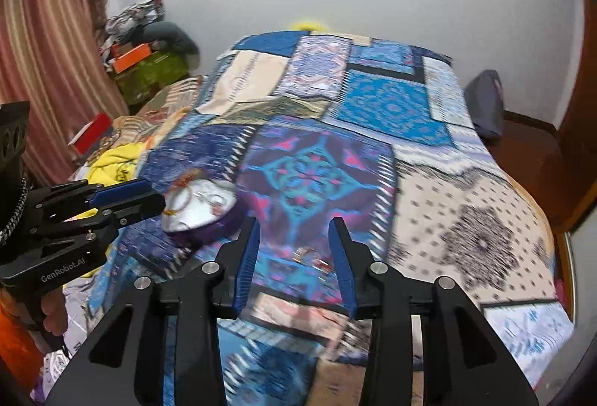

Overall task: Organize jewelry
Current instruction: 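Move the left tool to the gold ring with red string and grasp it, then lift the gold ring with the left tool toward the tin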

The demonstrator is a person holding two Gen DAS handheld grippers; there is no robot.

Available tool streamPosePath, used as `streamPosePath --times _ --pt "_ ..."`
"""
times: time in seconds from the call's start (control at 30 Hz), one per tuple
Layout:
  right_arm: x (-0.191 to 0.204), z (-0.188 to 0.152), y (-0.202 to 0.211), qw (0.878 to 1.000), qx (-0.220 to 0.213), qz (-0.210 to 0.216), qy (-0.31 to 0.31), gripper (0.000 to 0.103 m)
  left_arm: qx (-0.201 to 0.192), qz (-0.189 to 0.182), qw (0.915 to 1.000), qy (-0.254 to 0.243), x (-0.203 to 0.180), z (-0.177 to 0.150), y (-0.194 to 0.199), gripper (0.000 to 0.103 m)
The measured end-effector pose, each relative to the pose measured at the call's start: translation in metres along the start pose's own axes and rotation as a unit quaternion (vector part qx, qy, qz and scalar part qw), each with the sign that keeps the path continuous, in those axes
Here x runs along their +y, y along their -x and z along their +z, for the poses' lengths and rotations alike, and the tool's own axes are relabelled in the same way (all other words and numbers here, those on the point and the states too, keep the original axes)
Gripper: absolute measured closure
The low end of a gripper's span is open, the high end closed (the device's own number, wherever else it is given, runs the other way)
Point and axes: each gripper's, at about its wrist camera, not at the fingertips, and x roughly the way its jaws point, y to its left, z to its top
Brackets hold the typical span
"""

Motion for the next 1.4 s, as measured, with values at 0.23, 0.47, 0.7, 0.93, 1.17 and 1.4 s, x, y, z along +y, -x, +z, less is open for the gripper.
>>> streamPosePath --times 0.23,0.47,0.7,0.93,1.17,1.4 --pt "-0.041 -0.023 0.002 0.999 0.025 -0.031 -0.029 0.067 0.036 -0.020 0.9989 -0.021 -0.028 -0.009 -0.030 0.077" --pt "-0.058 -0.041 -0.009 0.997 0.060 -0.027 -0.047 0.067 0.075 -0.033 0.9958 -0.040 -0.048 -0.020 -0.064 0.077" --pt "-0.048 -0.044 -0.031 0.996 0.080 -0.002 -0.029 0.067 0.099 -0.043 0.9923 -0.060 -0.056 -0.021 -0.092 0.077" --pt "-0.046 -0.039 -0.057 0.994 0.104 -0.015 0.003 0.067 0.115 -0.056 0.9889 -0.076 -0.062 -0.018 -0.119 0.077" --pt "-0.048 -0.036 -0.077 0.992 0.124 -0.016 0.026 0.068 0.124 -0.071 0.9873 -0.070 -0.062 -0.012 -0.136 0.081" --pt "-0.038 -0.037 -0.086 0.991 0.126 0.002 0.043 0.078 0.116 -0.061 0.9883 -0.078 -0.067 -0.012 -0.144 0.085"
